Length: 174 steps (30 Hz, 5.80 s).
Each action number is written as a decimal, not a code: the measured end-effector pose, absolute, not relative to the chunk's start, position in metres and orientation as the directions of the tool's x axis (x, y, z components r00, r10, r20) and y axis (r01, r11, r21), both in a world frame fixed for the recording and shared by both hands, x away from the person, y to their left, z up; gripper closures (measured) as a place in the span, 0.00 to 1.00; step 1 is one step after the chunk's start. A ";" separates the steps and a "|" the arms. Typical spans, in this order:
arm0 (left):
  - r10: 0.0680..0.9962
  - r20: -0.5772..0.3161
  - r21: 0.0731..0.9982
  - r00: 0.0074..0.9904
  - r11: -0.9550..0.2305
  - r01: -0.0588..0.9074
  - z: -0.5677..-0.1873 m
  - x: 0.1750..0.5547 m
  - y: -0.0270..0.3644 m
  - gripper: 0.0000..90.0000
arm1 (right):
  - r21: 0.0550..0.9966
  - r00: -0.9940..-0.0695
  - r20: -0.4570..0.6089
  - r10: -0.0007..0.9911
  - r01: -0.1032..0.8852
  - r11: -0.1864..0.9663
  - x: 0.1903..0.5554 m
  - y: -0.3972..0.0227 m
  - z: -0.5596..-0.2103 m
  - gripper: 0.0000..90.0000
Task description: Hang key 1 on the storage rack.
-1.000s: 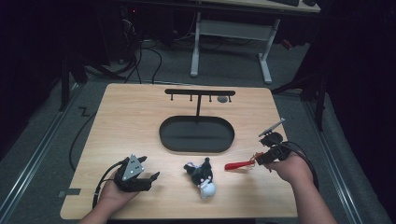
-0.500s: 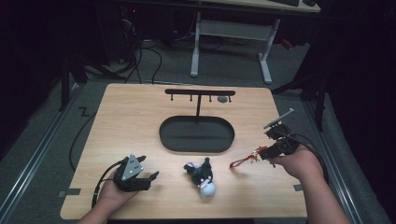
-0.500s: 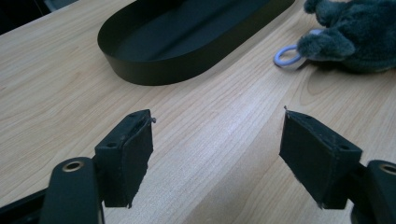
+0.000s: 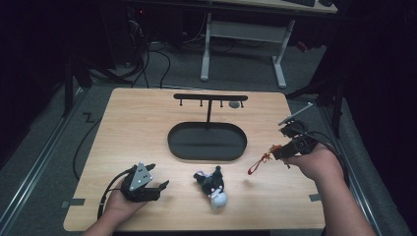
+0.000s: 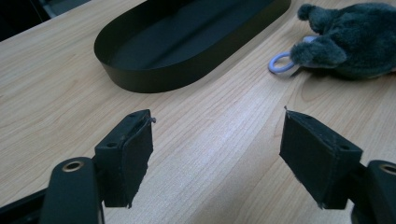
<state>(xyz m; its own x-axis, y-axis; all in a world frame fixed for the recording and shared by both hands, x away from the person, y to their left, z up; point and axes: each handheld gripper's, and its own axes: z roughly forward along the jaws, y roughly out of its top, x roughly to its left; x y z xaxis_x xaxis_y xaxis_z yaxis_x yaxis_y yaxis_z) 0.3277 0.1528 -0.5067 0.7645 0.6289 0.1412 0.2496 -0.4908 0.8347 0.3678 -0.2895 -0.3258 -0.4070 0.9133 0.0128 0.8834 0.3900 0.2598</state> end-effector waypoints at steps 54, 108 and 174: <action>0.706 0.107 0.837 0.700 -0.444 0.320 -0.500 0.337 0.176 0.06 | 0.321 -0.407 -0.007 0.913 0.864 0.388 0.458 -0.245 -0.304 0.72; 0.679 0.080 0.822 0.730 -0.459 0.337 -0.505 0.337 0.176 0.07 | 0.306 -0.332 -0.054 0.942 0.892 0.332 0.507 -0.238 -0.342 0.71; 0.505 0.022 0.786 0.863 -0.542 0.296 -0.512 0.301 0.068 0.79 | 0.764 -0.361 0.144 0.921 0.632 0.128 0.281 -0.285 -0.510 0.56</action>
<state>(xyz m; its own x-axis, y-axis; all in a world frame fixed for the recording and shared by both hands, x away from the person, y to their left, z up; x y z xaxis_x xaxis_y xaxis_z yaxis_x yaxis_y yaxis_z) 0.3007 0.0680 -0.5121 0.8631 0.5045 0.0224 0.2964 -0.5420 0.7864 0.2808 -0.2852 -0.5097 -0.3614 0.9212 0.1444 0.6323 0.1283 0.7640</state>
